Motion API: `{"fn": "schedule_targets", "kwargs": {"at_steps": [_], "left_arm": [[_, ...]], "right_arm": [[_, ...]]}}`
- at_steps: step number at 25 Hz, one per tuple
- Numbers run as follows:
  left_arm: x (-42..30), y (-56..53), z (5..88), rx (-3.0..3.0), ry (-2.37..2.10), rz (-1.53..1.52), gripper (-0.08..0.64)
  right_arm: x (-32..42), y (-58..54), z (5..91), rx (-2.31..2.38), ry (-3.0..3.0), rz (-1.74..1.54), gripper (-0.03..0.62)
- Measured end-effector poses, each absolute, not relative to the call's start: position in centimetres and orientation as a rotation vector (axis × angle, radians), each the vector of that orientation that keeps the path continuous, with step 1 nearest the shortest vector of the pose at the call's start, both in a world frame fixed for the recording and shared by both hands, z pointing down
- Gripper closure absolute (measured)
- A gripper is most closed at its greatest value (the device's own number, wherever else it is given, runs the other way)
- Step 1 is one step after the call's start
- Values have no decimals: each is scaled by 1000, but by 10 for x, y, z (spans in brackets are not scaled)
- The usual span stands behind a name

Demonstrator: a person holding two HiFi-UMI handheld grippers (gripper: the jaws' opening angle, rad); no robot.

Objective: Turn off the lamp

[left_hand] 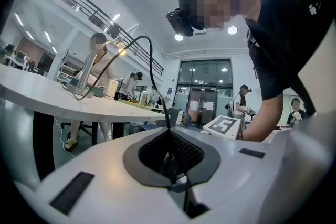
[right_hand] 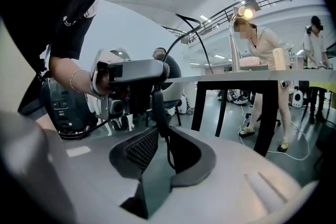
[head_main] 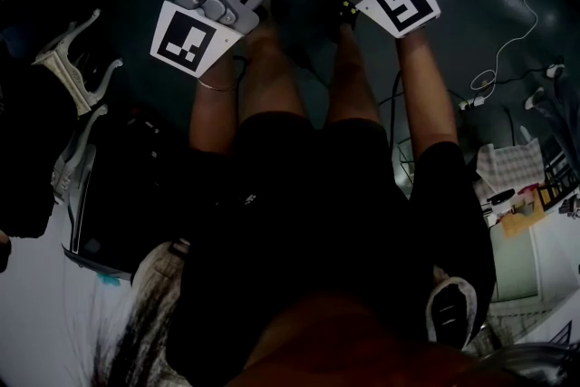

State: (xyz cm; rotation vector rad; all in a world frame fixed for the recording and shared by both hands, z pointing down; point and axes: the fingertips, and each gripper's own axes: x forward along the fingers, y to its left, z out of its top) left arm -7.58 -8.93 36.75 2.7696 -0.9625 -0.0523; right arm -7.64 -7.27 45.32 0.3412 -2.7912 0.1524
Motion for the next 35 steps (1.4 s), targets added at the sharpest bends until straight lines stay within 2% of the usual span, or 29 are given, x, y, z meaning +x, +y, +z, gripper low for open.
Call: {"fn": "schedule_targets", "kwargs": {"at_steps": [9, 19, 27, 29, 35], "left_arm": [[-69, -90, 365, 2759, -938, -98, 548], [-67, -89, 362, 2733, -927, -155, 548], [-68, -90, 362, 2720, -926, -173, 548], [-69, -91, 362, 2719, -927, -178, 548], [-69, -90, 363, 2717, -923, -174, 548]], "right_arm": [[-72, -75, 451, 371, -2773, 125, 520], [-72, -70, 441, 341, -2806, 123, 476], [-69, -73, 440, 372, -2819, 145, 488], [-69, -72, 441, 367, -2812, 137, 512], [-69, -71, 442, 375, -2808, 144, 511]]}}
